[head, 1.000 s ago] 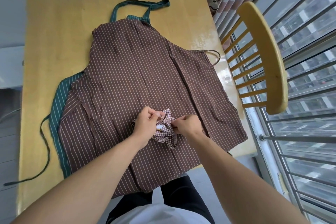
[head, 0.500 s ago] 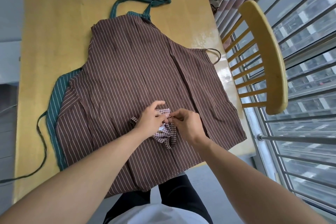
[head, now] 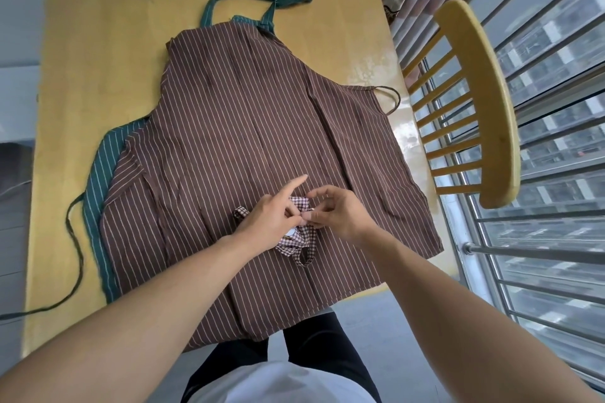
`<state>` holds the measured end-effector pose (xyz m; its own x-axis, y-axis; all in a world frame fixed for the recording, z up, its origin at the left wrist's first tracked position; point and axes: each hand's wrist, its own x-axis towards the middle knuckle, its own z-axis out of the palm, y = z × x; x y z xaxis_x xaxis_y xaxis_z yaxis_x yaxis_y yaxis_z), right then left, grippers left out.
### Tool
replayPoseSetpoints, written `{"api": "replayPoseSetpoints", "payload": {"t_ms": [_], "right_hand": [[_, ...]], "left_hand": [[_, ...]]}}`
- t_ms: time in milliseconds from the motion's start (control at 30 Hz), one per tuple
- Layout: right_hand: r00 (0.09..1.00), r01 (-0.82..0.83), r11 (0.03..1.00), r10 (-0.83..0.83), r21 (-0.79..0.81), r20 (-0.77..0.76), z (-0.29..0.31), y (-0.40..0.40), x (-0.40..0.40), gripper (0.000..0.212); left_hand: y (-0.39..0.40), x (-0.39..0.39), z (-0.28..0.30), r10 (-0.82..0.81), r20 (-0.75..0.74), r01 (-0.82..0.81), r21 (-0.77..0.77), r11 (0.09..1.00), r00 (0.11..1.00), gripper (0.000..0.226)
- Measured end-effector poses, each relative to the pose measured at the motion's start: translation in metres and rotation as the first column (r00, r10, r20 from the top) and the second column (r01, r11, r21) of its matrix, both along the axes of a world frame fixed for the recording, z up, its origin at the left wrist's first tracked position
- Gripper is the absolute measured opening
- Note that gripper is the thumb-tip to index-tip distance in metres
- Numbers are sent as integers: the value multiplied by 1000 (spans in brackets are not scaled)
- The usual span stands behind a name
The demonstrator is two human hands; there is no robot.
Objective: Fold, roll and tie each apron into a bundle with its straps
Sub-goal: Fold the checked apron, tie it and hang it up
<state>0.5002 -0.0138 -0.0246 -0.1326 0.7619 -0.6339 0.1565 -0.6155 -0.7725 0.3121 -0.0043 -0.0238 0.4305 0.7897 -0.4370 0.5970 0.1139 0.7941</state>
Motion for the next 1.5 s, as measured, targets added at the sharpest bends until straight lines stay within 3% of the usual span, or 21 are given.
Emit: {"api": "replayPoseSetpoints", "payload": {"t_ms": [133,267,367,467,633,733,833,933,1033,1133,1233,1300,1367,1500], "right_hand": [[981,-163,984,153,74,122,2,2,5,35],[904,-331,939,285,99,318,2,6,5,24],[878,-387,918,339,85,338,0,5,5,9],[904,-331,940,289,88,315,-2,2,5,5],[977,16,999,-26,50,209,-6,-7,0,9],[984,171,985,-170,-2,50,-2,-13,-4,8],[968,239,970,-241,-37,-70,2,-14,-1,25],[992,116,993,-118,25,53,5,-16,4,22],[936,-184,974,131,135,328,6,-19,8,9],[787,-498,823,296,274,541,11,-18,6,9],[706,-616,707,301,346,642,10,-10,-1,12],[717,-608,725,325,325,617,7,-7,-6,11],[780,-530,802,334,275,530,5,-4,-8,8],[899,-290,935,193,204,393,6,-2,-12,4]], "left_hand": [[-4,0,-3,-42,8,42,26,999,999,91],[-6,0,-4,-58,0,58,64,996,998,92],[-6,-1,-3,-66,-5,67,69,995,998,89],[-7,1,-6,-39,6,39,65,997,999,79],[-11,2,-16,224,44,-224,-19,974,974,13],[-9,5,-18,263,14,-262,-56,964,965,9],[-6,7,-17,295,13,-292,-98,951,955,11],[-4,9,-17,325,6,-322,-112,940,946,11],[-4,9,-18,345,16,-339,-139,930,939,13],[-4,8,-20,295,18,-290,-132,948,955,14],[-4,5,-19,238,28,-232,-131,964,971,15],[-4,2,-18,210,30,-204,-135,970,977,17],[-4,1,-16,197,33,-191,-137,972,980,18],[-5,0,-13,182,49,-174,-132,976,982,17]]}}
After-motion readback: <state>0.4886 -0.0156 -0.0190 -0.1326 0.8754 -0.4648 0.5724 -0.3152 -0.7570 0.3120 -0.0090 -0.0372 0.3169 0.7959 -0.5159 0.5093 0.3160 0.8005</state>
